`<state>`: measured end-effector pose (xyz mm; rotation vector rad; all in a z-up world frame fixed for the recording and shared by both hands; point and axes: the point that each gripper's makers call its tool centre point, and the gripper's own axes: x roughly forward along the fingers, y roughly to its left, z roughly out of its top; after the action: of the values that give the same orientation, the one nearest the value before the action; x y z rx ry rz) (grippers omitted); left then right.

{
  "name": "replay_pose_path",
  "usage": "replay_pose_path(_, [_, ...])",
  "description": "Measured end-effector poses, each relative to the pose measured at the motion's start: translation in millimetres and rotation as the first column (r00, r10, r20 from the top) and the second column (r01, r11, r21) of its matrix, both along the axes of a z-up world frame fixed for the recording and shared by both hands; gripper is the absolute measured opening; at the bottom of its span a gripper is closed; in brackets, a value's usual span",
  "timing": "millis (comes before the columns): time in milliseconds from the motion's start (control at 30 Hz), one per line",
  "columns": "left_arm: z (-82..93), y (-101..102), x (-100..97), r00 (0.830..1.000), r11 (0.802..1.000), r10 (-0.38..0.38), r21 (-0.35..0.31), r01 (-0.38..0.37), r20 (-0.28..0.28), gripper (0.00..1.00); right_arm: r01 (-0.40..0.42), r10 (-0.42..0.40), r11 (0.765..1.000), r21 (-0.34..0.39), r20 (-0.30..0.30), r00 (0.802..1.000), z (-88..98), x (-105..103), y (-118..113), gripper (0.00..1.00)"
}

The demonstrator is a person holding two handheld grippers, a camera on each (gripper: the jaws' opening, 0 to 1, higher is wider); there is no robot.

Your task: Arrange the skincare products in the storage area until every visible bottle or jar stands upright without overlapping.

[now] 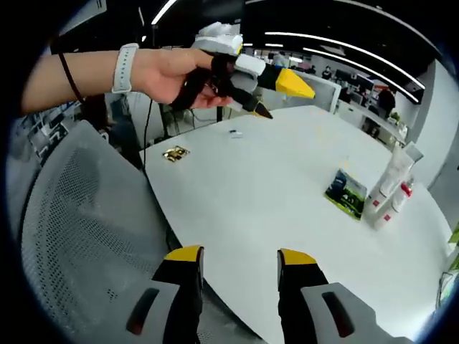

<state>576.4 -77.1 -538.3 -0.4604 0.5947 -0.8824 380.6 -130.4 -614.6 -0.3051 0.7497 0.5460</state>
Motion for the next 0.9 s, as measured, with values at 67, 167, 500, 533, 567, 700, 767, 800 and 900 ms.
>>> replay_pose_path(67, [16.3, 8, -4.7, 1.000, 0.997, 0.014, -0.070, -0.012, 0.020, 0.83, -0.013, 0.013, 1.000, -0.007, -0.003, 1.000, -0.7, -1, 2, 0.36])
replay_pose_path(167, [38.9, 22, -8.5, 0.997, 0.978, 0.078, -0.194, -0.074, 0.015, 0.93, -0.020, 0.020, 1.000, -0.014, -0.010, 1.000, -2.1, -2, 2, 0.36])
replay_pose_path(500, [70.6, 33, -38.1, 0.987, 0.938, 0.114, -0.340, -0.071, 0.110, 0.99, -0.025, 0.023, 0.999, -0.032, -0.051, 0.998, -9.9, -7, 1, 0.35])
replay_pose_path(533, [70.6, 35, -39.7, 0.986, 0.941, 0.120, -0.329, -0.075, 0.119, 0.99, -0.029, 0.027, 0.999, -0.036, -0.058, 0.998, -11.1, -9, 1, 0.35])
replay_pose_path(567, [71.8, 37, -41.4, 0.985, 0.940, 0.122, -0.333, -0.074, 0.124, 0.99, -0.031, 0.028, 0.999, -0.039, -0.062, 0.998, -11.9, -9, 1, 0.35])
replay_pose_path(700, [95.2, 52, -38.2, 0.982, 0.880, 0.173, -0.459, -0.121, 0.071, 0.99, -0.035, 0.032, 0.998, -0.061, -0.042, 0.999, -9.3, -8, 0, 0.31])
replay_pose_path(767, [105.3, 61, -36.8, 0.979, 0.866, 0.183, -0.485, -0.119, 0.086, 0.99, -0.029, 0.026, 0.997, -0.066, -0.047, 0.999, -10.5, -8, -1, 0.32])
replay_pose_path(800, [106.3, 65, -35.6, 0.978, 0.866, 0.189, -0.485, -0.124, 0.088, 0.99, -0.030, 0.026, 0.997, -0.071, -0.048, 0.998, -11.0, -8, -2, 0.32])
replay_pose_path(900, [95.7, 78, -30.4, 0.978, 0.887, 0.198, -0.437, -0.150, 0.066, 0.99, -0.030, 0.027, 0.997, -0.073, -0.042, 0.999, -10.2, -7, -1, 0.32])
